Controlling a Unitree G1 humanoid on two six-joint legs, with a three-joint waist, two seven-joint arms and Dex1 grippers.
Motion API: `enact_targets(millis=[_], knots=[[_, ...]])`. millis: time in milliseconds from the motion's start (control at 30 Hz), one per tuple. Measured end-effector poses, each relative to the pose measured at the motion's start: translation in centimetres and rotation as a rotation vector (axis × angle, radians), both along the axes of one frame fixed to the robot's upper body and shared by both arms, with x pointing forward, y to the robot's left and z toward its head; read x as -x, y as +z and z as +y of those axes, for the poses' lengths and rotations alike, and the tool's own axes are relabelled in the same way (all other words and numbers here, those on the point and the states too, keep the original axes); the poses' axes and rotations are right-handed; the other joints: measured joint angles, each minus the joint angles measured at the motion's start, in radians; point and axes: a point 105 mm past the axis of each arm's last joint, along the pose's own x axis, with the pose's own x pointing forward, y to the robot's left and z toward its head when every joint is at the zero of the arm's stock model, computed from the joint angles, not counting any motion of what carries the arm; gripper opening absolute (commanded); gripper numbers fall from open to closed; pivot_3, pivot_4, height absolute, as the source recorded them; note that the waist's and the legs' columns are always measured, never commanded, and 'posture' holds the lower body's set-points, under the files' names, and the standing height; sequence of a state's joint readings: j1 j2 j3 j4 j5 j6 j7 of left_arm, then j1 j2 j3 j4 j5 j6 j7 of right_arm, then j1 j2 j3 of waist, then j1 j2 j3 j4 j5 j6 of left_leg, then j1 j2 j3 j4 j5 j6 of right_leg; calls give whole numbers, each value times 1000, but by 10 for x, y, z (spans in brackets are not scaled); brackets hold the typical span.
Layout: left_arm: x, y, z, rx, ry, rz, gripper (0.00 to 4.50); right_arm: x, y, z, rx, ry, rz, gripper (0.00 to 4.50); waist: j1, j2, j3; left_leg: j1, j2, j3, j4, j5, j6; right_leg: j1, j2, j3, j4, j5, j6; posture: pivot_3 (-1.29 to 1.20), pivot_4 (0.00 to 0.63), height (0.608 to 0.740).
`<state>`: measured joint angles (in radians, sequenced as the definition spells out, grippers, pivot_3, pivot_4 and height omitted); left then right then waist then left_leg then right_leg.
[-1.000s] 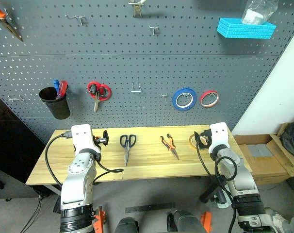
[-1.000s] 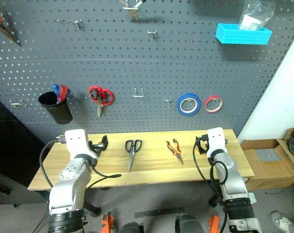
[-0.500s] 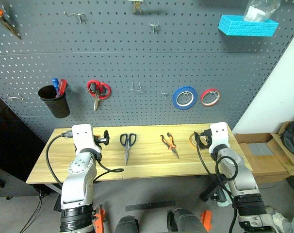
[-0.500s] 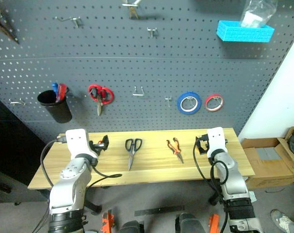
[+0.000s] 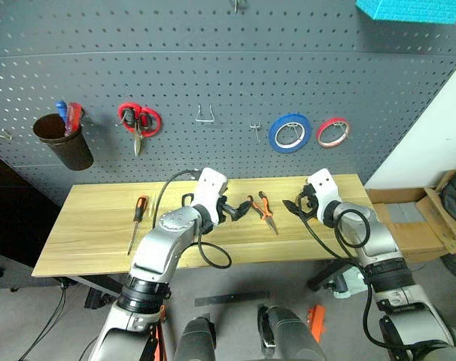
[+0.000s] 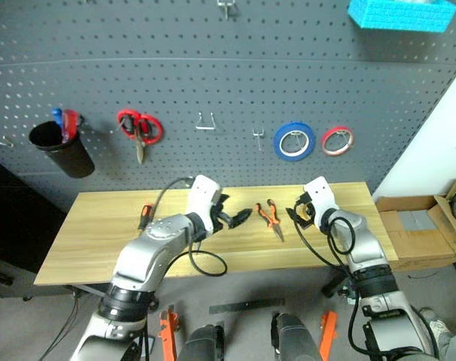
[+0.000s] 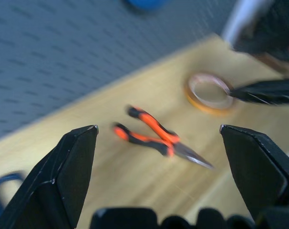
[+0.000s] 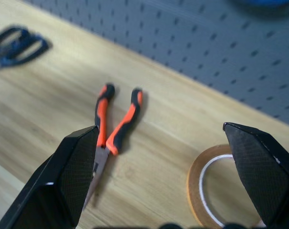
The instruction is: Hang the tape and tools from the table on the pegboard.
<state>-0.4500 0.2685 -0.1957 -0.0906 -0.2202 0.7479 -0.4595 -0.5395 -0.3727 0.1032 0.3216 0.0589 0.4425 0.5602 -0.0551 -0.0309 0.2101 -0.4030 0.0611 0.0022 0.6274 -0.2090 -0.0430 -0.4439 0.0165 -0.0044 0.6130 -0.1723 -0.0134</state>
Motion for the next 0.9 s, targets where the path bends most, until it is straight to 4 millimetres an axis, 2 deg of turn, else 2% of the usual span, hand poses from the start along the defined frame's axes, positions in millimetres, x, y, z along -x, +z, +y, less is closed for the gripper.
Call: enact_targets(millis=[67, 300, 467, 733, 900], knots=[[0, -6, -10, -21, -53, 26, 4412, -6, -2, -2, 4, -2, 12, 4500, 1, 0, 10, 0, 0, 1, 1, -5, 8, 0, 0, 1, 1, -1, 5, -43, 288, 740], [7, -20, -48, -63, -242, 62, 4412, -23, -12, -7, 5, -28, 62, 4500, 5, -1, 52, -6, -1, 6, 1, -8, 14, -8, 1, 13, 5, -5, 8, -58, 323, 740], [-3, -9, -56, -94, -264, -9, 4412, -28, -22, -17, -104, -125, 177, 4500, 7, -2, 71, -7, -2, 11, 4, -8, 14, -14, 0, 19, 14, -6, 9, -63, 329, 740], [-4, -9, -71, -94, -299, -12, 4412, -28, -43, -32, -170, -251, 288, 4500, -1, -2, 85, -6, -2, 11, 3, -8, 14, -13, 0, 20, 15, -6, 10, -67, 340, 740], [-5, -6, -71, -91, -298, -27, 4412, -31, -41, -32, -180, -257, 282, 4500, -4, -3, 90, -5, -2, 12, 3, -8, 14, -13, 0, 21, 15, -6, 10, -61, 340, 740]])
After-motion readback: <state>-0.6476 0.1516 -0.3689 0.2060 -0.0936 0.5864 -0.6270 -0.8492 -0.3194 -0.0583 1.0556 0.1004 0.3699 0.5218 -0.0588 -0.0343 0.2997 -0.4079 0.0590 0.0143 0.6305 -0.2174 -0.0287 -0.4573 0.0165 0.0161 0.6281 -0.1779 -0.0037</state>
